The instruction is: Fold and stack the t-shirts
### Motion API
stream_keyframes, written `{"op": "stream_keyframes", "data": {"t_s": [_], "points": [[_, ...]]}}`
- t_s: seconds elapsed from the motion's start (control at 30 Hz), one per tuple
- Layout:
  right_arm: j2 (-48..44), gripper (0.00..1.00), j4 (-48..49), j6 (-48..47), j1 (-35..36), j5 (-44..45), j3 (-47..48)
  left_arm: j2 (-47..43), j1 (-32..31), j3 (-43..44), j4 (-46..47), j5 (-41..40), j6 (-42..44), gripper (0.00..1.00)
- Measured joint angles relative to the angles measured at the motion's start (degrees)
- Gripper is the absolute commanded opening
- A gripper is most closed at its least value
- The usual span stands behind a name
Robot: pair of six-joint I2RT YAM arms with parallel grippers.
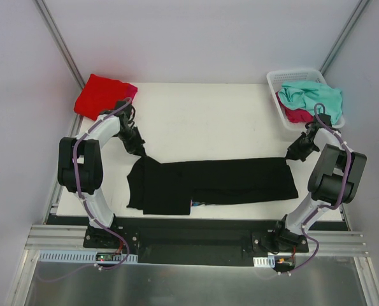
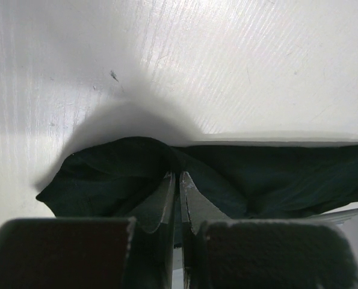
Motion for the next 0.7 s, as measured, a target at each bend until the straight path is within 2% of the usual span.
{"op": "stream_keyframes", "data": {"t_s": [0.7], "points": [[3.0, 0.01, -1.2, 1.7, -0.5, 2.7, 4.7, 0.0, 3.4, 0.0, -0.5, 1.5, 0.3, 0.0]]}}
